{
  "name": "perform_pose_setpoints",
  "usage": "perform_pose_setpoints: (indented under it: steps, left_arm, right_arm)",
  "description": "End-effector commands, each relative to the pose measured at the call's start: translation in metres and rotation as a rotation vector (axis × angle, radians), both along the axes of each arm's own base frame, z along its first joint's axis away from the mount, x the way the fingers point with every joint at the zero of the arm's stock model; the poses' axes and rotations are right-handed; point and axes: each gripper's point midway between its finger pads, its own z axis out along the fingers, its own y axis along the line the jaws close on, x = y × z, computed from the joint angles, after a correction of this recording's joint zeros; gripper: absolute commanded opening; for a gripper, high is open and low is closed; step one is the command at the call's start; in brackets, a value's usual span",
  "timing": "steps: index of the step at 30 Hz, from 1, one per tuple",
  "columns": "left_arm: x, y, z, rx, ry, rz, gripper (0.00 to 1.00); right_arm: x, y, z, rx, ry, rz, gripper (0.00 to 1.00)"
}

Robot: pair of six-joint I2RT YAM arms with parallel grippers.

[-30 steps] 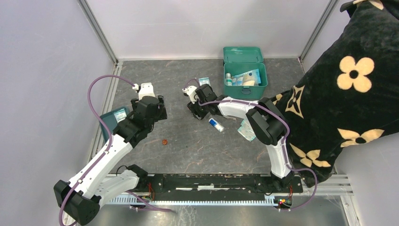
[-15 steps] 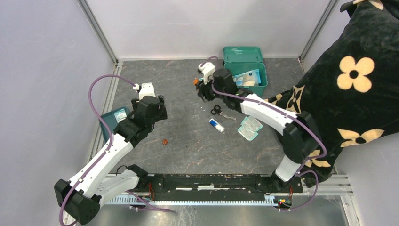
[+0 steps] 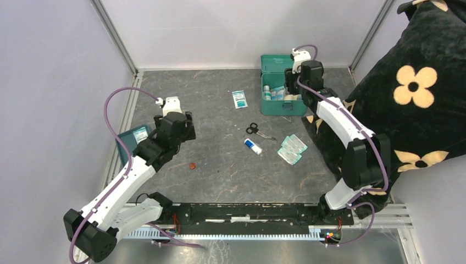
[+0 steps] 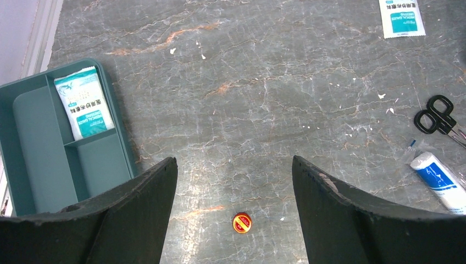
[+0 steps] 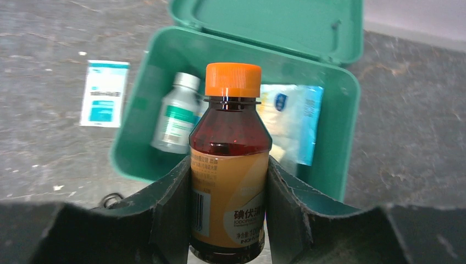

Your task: Organize the medicine kit

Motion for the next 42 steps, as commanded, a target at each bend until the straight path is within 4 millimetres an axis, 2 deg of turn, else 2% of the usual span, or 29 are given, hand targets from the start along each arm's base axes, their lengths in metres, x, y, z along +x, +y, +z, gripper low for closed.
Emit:
perform_pose_setpoints:
  steps: [1, 6, 9, 10, 14, 17, 21, 25, 30, 36, 37, 40, 41, 42]
  left_arm:
    - [0.005, -0.005, 0.006, -0.05, -0.02, 0.011, 0.82]
    - [0.006, -0.005, 0.006, -0.051, -0.019, 0.012, 0.82]
    - [0.006, -0.005, 0.006, -0.048, -0.019, 0.013, 0.82]
    - [0.006, -0.005, 0.005, -0.047, -0.016, 0.014, 0.82]
    - [0.007, -0.005, 0.005, -0.048, -0.015, 0.013, 0.82]
    - [0.007, -0.005, 0.004, -0.048, -0.013, 0.012, 0.82]
    - [0.008, -0.006, 0.003, -0.049, -0.01, 0.011, 0.82]
    - [0.01, -0.007, 0.002, -0.052, -0.005, 0.011, 0.82]
    - [0.012, -0.01, -0.004, -0.063, 0.018, 0.011, 0.8]
    - [0.011, -0.011, -0.008, -0.085, 0.024, 0.018, 0.81]
    - [0.011, -0.012, -0.008, -0.096, 0.024, 0.017, 0.82]
    - [0.007, -0.017, -0.009, -0.147, 0.027, 0.015, 0.85]
    - [0.006, -0.02, -0.012, -0.167, 0.035, 0.015, 0.86]
    - [0.004, -0.023, -0.015, -0.189, 0.045, 0.014, 0.87]
  right_arm:
    - [0.022, -0.025, -0.014, 0.031, 0.027, -0.043, 0.41]
    - [0.045, -0.048, -0.04, 0.013, 0.11, -0.087, 0.41]
    - [0.053, -0.052, -0.051, 0.009, 0.134, -0.099, 0.41]
    - [0.055, -0.054, -0.056, 0.004, 0.144, -0.105, 0.43]
    - [0.061, -0.057, -0.064, -0.017, 0.16, -0.114, 0.61]
    - [0.061, -0.059, -0.056, -0.024, 0.145, -0.118, 0.65]
    - [0.057, -0.063, -0.028, -0.021, 0.076, -0.134, 0.67]
    - [0.045, -0.06, -0.002, 0.003, 0.026, -0.111, 0.67]
    - [0.018, -0.044, 0.03, 0.107, -0.085, -0.037, 0.74]
    - [-0.017, -0.075, 0.059, 0.169, -0.15, -0.227, 0.9]
    - [-0.025, -0.079, 0.064, 0.199, -0.165, -0.257, 0.98]
    - [-0.051, -0.084, 0.06, 0.295, -0.195, -0.269, 0.98]
    - [-0.06, -0.091, 0.05, 0.312, -0.184, -0.306, 0.98]
    - [-0.068, -0.097, 0.053, 0.323, -0.219, -0.327, 0.98]
